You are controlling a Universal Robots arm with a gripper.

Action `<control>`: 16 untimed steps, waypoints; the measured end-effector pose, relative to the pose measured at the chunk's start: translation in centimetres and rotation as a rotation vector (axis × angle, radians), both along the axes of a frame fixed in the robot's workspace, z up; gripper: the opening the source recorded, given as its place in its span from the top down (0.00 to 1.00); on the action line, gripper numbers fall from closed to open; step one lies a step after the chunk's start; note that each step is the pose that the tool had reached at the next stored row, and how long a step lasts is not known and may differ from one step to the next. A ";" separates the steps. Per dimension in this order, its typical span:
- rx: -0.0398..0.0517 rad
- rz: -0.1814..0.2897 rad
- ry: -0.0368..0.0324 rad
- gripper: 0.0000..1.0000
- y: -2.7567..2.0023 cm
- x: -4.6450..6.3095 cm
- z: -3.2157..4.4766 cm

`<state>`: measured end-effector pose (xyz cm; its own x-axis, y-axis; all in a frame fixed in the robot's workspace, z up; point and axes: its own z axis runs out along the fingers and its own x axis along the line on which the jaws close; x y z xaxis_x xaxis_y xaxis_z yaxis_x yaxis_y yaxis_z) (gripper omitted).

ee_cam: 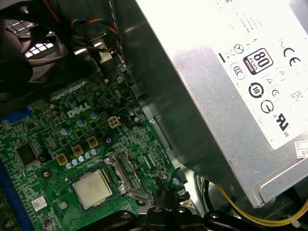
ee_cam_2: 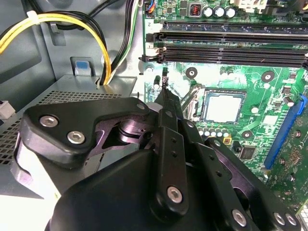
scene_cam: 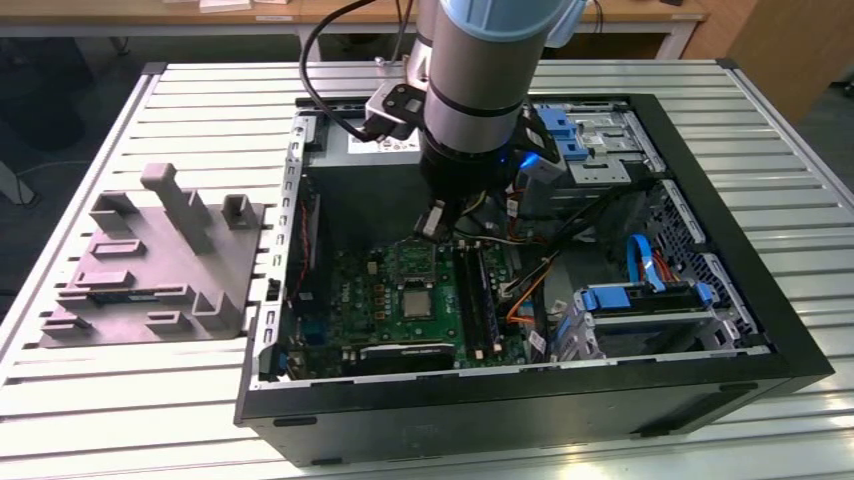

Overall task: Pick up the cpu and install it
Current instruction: 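Close the cpu cover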

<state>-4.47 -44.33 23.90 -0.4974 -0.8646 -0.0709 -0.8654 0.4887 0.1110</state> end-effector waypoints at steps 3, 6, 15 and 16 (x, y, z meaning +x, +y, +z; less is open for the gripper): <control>0.0001 0.000 0.0000 0.89 0.00 0.0 0.00; 0.0000 0.000 0.0000 0.89 0.00 0.0 0.00; 0.0135 0.002 0.0062 0.89 0.00 0.0 0.29; 0.0149 0.002 0.0066 0.89 0.00 0.0 0.35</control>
<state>-4.48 -44.32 24.25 -0.4958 -0.8647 -0.0805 -0.8657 0.4849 0.1240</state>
